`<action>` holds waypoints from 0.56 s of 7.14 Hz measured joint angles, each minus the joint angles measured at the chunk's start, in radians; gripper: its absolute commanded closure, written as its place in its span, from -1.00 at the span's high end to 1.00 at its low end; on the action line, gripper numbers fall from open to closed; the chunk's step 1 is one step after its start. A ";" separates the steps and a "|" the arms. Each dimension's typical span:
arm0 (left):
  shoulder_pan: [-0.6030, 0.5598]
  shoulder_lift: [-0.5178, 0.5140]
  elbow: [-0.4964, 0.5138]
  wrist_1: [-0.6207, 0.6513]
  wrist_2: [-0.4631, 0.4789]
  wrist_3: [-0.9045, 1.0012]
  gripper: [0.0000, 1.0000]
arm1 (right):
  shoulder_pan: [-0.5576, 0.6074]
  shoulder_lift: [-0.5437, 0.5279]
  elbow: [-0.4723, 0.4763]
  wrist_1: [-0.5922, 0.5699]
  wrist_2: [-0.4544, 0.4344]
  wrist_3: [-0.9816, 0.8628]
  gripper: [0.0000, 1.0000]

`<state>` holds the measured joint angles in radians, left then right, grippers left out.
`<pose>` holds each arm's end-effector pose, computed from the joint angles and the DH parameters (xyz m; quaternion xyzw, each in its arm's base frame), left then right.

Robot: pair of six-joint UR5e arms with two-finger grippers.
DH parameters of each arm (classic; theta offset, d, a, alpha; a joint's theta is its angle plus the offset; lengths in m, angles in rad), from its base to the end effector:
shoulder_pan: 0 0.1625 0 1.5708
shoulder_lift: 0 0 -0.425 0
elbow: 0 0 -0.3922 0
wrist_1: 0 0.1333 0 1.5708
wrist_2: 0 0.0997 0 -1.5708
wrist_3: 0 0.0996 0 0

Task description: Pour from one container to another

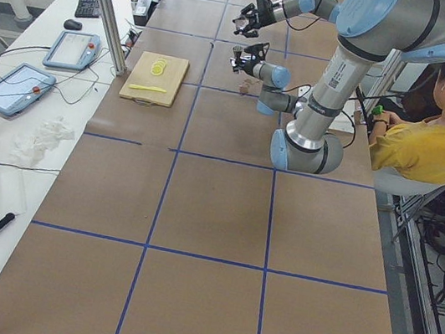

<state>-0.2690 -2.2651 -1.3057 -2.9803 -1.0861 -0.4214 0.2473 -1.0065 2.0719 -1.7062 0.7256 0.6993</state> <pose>0.6147 -0.3559 0.2064 0.6132 0.4911 0.0782 0.6138 -0.4628 -0.3312 0.1380 0.5277 -0.1521 -0.0753 0.8323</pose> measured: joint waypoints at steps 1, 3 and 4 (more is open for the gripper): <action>0.000 -0.002 0.001 0.000 0.000 0.000 -1.00 | 0.000 0.003 0.000 -0.019 0.000 -0.029 -1.00; -0.003 -0.006 0.002 -0.001 0.000 0.000 -1.00 | -0.001 0.008 0.000 -0.045 0.000 -0.081 -1.00; -0.003 -0.006 0.003 -0.002 0.000 0.000 -1.00 | -0.002 0.013 -0.001 -0.052 0.000 -0.114 -1.00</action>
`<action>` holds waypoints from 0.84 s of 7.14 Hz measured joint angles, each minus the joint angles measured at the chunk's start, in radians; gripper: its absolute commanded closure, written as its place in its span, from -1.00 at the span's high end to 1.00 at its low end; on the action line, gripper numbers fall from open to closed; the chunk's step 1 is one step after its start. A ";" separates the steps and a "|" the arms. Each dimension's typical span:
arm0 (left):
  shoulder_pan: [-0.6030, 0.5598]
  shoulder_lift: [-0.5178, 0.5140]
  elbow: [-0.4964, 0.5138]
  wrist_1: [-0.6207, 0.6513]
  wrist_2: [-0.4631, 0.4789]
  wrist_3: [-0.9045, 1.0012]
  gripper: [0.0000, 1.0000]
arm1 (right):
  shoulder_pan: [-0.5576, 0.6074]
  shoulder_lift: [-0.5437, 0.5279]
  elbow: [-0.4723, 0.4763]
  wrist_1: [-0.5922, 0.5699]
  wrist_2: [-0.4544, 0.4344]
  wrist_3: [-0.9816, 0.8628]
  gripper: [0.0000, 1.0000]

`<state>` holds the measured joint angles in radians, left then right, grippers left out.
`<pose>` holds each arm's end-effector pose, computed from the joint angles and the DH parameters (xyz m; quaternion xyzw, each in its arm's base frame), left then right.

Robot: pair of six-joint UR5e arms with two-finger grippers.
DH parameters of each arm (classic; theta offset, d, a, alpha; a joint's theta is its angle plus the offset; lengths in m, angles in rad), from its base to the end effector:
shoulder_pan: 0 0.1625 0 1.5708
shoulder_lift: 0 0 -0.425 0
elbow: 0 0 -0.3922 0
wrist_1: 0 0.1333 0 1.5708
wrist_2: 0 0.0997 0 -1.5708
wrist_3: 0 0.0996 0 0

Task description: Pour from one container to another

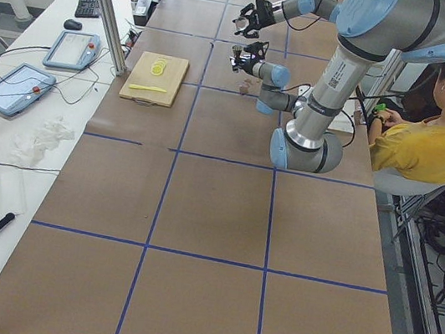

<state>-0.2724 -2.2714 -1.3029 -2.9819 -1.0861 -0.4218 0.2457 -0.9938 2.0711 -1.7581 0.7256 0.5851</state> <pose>0.6143 -0.3582 0.2032 0.6145 0.4916 0.0758 0.6123 -0.4652 -0.3309 0.1374 0.5289 -0.1067 -0.1331 0.8313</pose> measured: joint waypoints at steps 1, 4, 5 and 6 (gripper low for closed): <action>-0.001 -0.001 0.000 0.000 0.000 0.000 -1.00 | 0.000 0.006 -0.001 -0.004 0.000 -0.026 -1.00; -0.001 -0.002 0.000 0.000 0.000 0.000 -1.00 | 0.001 0.010 -0.005 -0.007 -0.001 -0.102 -1.00; -0.001 -0.002 -0.001 -0.001 0.000 0.000 -1.00 | 0.004 0.011 -0.006 -0.012 -0.002 -0.128 -1.00; -0.001 -0.002 -0.001 -0.002 0.000 0.000 -1.00 | 0.007 0.014 -0.006 -0.027 -0.003 -0.150 -1.00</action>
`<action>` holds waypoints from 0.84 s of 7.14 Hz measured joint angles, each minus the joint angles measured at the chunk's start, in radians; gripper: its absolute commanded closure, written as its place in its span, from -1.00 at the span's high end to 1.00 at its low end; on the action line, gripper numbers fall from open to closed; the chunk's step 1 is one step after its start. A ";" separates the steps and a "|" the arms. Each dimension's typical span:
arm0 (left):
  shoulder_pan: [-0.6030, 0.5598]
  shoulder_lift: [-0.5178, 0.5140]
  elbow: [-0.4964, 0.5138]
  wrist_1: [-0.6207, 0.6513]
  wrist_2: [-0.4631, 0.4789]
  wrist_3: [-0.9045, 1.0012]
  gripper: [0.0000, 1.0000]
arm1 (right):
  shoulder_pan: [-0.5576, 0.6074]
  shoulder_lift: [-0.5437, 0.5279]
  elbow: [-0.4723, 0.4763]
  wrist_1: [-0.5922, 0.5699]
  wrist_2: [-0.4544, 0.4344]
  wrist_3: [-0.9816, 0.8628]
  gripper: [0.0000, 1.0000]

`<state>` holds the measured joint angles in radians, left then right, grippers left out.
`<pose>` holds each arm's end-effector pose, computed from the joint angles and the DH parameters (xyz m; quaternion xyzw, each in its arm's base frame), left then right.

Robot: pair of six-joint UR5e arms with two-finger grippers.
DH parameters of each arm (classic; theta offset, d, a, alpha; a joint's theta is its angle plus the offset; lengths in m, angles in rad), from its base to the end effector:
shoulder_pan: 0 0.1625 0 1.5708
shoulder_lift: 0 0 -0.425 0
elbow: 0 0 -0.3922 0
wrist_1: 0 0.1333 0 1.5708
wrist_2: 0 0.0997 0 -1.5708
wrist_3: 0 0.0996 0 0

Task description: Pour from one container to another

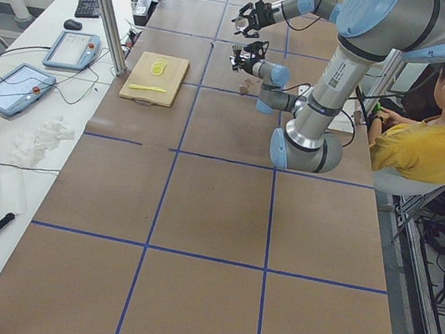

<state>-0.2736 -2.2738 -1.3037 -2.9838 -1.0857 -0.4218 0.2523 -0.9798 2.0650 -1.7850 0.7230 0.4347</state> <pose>0.6135 -0.3589 0.2011 0.6155 0.4926 0.0741 0.6108 -0.4656 -0.3348 0.1347 0.5326 -0.0569 -0.1966 0.8212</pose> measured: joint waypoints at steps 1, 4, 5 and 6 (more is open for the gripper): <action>0.000 -0.001 0.000 -0.001 0.001 0.000 -1.00 | 0.002 0.006 0.001 -0.017 -0.001 -0.018 -1.00; -0.001 -0.002 -0.002 -0.001 0.001 0.000 -1.00 | 0.017 0.012 0.002 -0.030 -0.002 -0.082 -1.00; 0.000 -0.002 -0.002 -0.001 0.001 0.000 -1.00 | 0.022 0.013 0.002 -0.031 -0.002 -0.102 -1.00; 0.000 -0.002 -0.003 -0.002 0.002 -0.001 -1.00 | 0.025 0.012 0.002 -0.032 -0.003 -0.114 -1.00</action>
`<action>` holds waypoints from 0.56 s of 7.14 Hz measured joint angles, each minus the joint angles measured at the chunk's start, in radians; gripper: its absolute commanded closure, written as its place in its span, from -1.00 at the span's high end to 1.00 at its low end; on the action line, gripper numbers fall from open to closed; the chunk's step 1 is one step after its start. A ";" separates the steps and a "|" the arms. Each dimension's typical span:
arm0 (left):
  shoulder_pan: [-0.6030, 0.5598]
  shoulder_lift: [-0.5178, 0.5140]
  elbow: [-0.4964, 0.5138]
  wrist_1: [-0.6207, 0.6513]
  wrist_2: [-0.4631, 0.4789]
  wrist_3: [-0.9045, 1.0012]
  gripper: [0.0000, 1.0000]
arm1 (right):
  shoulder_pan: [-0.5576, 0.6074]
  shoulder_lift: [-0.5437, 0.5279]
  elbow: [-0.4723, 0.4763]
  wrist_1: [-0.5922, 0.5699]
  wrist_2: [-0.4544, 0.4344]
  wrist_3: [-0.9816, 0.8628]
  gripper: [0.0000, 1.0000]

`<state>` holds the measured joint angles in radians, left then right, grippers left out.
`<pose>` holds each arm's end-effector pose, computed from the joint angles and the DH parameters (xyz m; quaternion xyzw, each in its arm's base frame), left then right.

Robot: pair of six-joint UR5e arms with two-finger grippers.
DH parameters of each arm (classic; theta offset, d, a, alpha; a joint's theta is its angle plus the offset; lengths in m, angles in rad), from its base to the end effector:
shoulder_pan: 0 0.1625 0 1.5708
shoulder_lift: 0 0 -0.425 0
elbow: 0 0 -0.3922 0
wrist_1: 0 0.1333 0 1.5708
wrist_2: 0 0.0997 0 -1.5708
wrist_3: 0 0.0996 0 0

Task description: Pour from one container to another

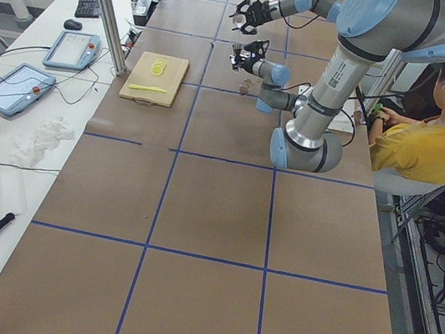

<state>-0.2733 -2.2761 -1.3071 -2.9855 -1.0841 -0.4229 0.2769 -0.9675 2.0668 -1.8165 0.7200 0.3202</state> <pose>0.6124 -0.3585 0.1980 0.6162 0.4947 0.0716 0.6086 -0.4570 -0.3463 0.1311 0.5321 -0.0125 -0.2369 0.8127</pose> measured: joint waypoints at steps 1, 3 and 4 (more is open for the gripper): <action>0.000 0.000 -0.002 -0.001 0.001 -0.001 -1.00 | 0.003 0.000 0.000 -0.001 0.000 -0.013 -1.00; 0.000 0.000 -0.006 -0.001 0.001 -0.003 -1.00 | 0.008 0.000 0.002 -0.015 -0.002 -0.048 -1.00; 0.000 0.000 -0.007 -0.003 0.001 -0.004 -1.00 | 0.009 0.000 0.002 -0.023 -0.002 -0.057 -1.00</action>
<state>-0.2731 -2.2764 -1.3140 -2.9885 -1.0830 -0.4272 0.2860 -0.9674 2.0686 -1.8393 0.7181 0.2630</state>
